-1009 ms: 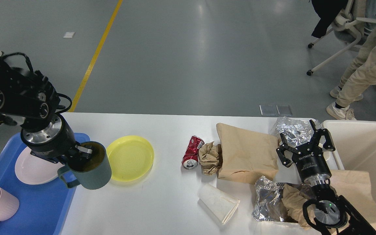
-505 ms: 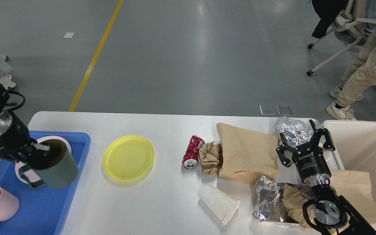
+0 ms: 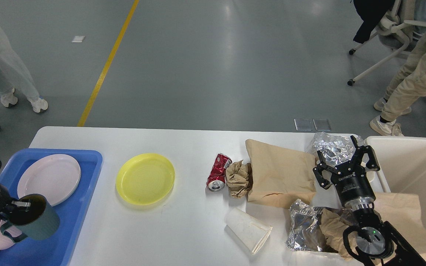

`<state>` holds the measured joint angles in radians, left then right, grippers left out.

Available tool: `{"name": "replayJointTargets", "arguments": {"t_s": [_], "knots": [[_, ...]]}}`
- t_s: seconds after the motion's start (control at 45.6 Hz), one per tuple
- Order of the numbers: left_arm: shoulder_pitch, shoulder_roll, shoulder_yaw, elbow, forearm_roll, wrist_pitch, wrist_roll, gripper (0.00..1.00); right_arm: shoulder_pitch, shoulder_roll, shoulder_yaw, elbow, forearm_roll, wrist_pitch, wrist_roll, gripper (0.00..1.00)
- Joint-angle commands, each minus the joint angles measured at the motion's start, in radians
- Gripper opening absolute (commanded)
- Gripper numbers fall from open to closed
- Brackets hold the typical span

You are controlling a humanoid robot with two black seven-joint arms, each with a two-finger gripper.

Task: Tidy desktop
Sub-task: 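Carry the green mug onto the blue tray beside the pink mug, then open the left gripper to release the green mug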

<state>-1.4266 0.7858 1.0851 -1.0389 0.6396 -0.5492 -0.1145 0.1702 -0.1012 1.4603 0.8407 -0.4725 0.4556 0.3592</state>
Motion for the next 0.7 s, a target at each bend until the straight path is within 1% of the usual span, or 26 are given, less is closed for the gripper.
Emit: {"name": "replayJointTargets", "arguments": {"t_s": [0.0,0.219,0.483,0.636,0.68], "knots": [[0.054,0.0,-0.045,0.043,0.025,0.017,-0.001,0.01,0.0,0.0,0.0,0.0,0.0,0.0,0.0,1.0],[0.155,-0.005,-0.106,0.06,0.04,0.077,-0.001,0.01,0.002,0.0,0.0,-0.002,0.0,0.0,0.0,1.0],[0.179,-0.008,-0.111,0.059,0.046,0.088,0.001,0.02,0.002,0.0,0.0,0.0,0.0,0.0,0.0,1.0],[0.209,-0.023,-0.117,0.059,0.043,0.132,0.009,0.03,0.002,0.0,0.0,-0.002,0.0,0.0,0.0,1.0],[0.213,-0.029,-0.125,0.056,0.04,0.132,0.009,0.03,0.002,0.0,0.0,0.0,0.0,0.0,0.0,1.0]]}}
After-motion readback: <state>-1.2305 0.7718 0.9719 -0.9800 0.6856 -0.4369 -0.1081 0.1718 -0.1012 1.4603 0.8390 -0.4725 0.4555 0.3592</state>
